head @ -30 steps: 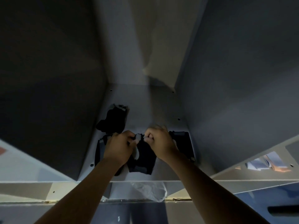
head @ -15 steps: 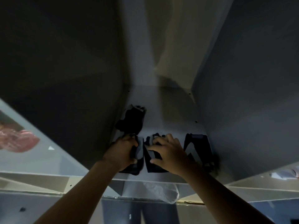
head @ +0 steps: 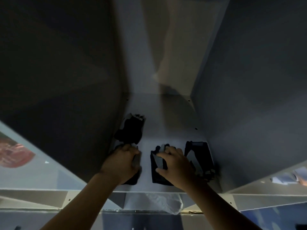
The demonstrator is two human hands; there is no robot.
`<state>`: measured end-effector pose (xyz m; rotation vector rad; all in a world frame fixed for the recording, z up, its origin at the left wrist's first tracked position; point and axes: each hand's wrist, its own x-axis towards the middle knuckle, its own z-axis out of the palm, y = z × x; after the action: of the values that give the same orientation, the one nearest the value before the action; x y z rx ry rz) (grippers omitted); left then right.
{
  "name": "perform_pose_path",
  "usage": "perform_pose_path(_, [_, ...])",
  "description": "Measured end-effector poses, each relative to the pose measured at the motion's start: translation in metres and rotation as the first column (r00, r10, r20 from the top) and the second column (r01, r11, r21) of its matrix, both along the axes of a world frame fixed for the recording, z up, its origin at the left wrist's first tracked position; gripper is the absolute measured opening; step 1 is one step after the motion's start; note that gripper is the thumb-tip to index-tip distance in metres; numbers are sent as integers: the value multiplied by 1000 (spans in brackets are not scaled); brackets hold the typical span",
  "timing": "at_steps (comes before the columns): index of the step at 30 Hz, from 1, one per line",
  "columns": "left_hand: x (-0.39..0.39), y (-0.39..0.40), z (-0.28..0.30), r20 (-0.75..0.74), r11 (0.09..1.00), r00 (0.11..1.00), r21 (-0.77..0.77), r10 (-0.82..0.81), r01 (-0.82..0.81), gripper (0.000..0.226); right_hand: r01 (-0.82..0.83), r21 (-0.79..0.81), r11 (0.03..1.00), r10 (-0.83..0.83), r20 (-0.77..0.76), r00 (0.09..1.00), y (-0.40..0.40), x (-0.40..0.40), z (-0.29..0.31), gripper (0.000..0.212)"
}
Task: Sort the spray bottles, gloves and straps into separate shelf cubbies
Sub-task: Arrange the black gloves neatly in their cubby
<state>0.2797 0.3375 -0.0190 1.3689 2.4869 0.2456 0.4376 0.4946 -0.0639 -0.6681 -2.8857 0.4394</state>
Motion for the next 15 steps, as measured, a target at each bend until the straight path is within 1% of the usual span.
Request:
perform_pose_path(2, [7, -3, -5, -5, 992, 997, -102, -71, 71, 53, 25, -18, 1000, -27, -173, 985, 3, -11, 6, 41])
perform_pose_path(3, [8, -6, -8, -20, 988, 997, -133, -78, 75, 56, 30, -50, 998, -41, -231, 972, 5, -22, 12, 38])
perform_pose_path(4, [6, -7, -10, -39, 989, 997, -131, -70, 65, 54, 19, -84, 996, -40, -264, 964, 8, -36, 13, 37])
perform_pose_path(6, [0, -11, -13, -69, 994, 996, -98, -52, 45, 49, -54, -138, 989, 19, -243, 970, 13, -70, 14, 39])
perform_pose_path(8, [-4, -13, -13, -78, 997, 996, -75, -41, 35, 50, -140, -107, 984, 117, -194, 974, 13, -105, 7, 44])
perform_pose_path(11, [-2, -14, -11, 0, 999, 999, 22, 41, -41, 55, -188, -22, 982, 186, -91, 978, 10, -142, -4, 47])
perform_pose_path(13, [-3, -14, -10, 35, 995, 997, 71, 71, -74, 54, -223, -32, 974, 220, -74, 973, 11, -157, -16, 41])
perform_pose_path(15, [-4, -16, -8, 69, 990, 993, 100, 97, -104, 50, -243, -45, 969, 237, -109, 965, 13, -169, -29, 42])
